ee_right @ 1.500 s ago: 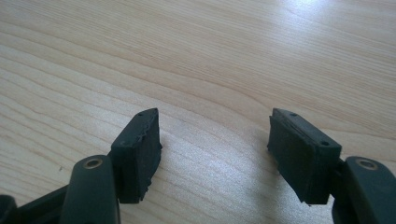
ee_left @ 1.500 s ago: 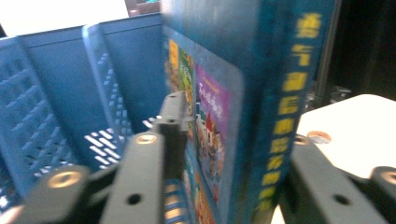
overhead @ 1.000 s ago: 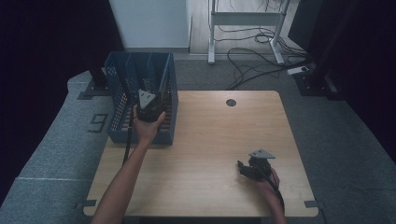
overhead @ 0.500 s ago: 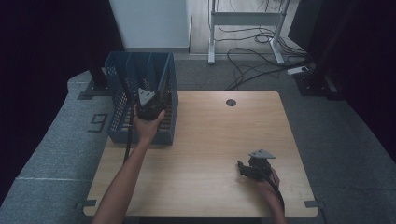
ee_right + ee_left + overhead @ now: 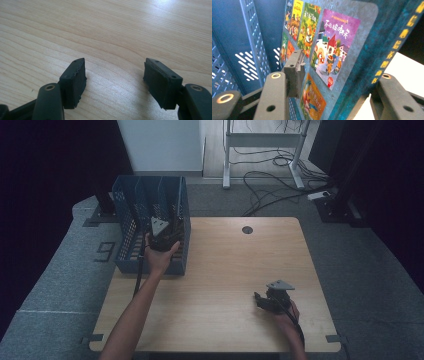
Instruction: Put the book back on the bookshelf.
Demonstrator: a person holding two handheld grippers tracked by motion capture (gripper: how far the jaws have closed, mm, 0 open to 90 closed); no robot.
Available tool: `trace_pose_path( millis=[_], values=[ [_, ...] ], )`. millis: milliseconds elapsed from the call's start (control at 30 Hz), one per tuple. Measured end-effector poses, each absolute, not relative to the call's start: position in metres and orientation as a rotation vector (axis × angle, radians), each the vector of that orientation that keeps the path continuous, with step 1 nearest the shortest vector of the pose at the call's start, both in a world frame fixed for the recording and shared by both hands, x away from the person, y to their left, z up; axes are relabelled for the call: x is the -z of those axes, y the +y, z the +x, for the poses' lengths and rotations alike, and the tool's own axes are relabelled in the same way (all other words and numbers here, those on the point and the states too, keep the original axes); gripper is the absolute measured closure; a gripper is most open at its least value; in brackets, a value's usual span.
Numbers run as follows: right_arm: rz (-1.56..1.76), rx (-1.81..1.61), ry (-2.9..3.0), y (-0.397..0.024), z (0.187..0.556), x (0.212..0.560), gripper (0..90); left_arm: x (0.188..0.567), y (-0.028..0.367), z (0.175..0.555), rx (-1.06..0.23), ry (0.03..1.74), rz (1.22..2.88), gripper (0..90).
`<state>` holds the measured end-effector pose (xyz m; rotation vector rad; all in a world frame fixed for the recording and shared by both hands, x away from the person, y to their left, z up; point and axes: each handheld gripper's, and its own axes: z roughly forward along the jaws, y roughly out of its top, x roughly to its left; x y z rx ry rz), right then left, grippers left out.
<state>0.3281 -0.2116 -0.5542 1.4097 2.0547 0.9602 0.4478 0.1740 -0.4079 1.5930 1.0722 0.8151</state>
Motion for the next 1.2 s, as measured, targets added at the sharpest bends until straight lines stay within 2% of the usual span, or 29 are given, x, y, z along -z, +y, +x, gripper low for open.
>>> trace_pose_path(
  millis=[233,733,1200],
  values=[
    [1.41,-0.96,2.055,-0.212,0.328,0.554,33.2,0.407,0.176,0.446,-0.815,1.06,1.589,51.7],
    [1.41,-0.96,2.055,-0.212,0.328,0.554,33.2,0.411,0.179,0.442,-0.79,1.059,1.6,44.1],
    [1.408,-0.96,2.055,-0.212,0.328,0.554,33.2,0.409,0.184,0.426,-0.766,1.018,1.613,40.6]
  ],
)
